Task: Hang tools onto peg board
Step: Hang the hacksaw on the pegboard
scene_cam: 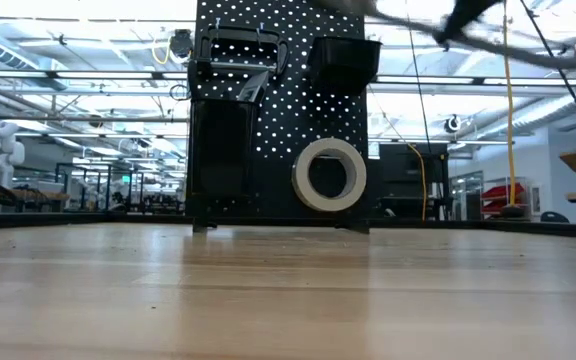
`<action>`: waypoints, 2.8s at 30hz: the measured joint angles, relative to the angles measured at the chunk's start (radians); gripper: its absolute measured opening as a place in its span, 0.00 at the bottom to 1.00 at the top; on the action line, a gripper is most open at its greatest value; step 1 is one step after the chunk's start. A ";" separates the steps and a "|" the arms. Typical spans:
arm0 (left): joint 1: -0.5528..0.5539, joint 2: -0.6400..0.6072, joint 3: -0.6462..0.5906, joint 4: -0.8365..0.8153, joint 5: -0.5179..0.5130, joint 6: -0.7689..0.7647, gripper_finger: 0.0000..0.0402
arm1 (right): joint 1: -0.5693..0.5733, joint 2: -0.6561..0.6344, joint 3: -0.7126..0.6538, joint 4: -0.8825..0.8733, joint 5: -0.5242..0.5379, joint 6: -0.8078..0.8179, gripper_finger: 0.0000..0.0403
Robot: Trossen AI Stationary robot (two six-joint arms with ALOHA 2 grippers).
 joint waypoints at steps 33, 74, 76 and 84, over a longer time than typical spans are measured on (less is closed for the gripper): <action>0.307 0.027 0.000 -0.041 0.233 -0.539 0.48 | -0.211 0.011 0.225 0.092 0.071 -0.751 0.05; 0.364 0.146 0.000 -0.147 0.287 -0.456 0.18 | -0.309 0.089 0.225 0.083 0.000 -0.709 0.06; 0.364 0.146 0.000 -0.146 0.283 -0.456 0.18 | -0.309 0.089 0.225 0.084 -0.001 -0.708 0.09; 0.364 0.143 0.000 -0.139 0.282 -0.424 0.18 | -0.295 0.085 0.225 0.078 -0.011 -0.702 0.25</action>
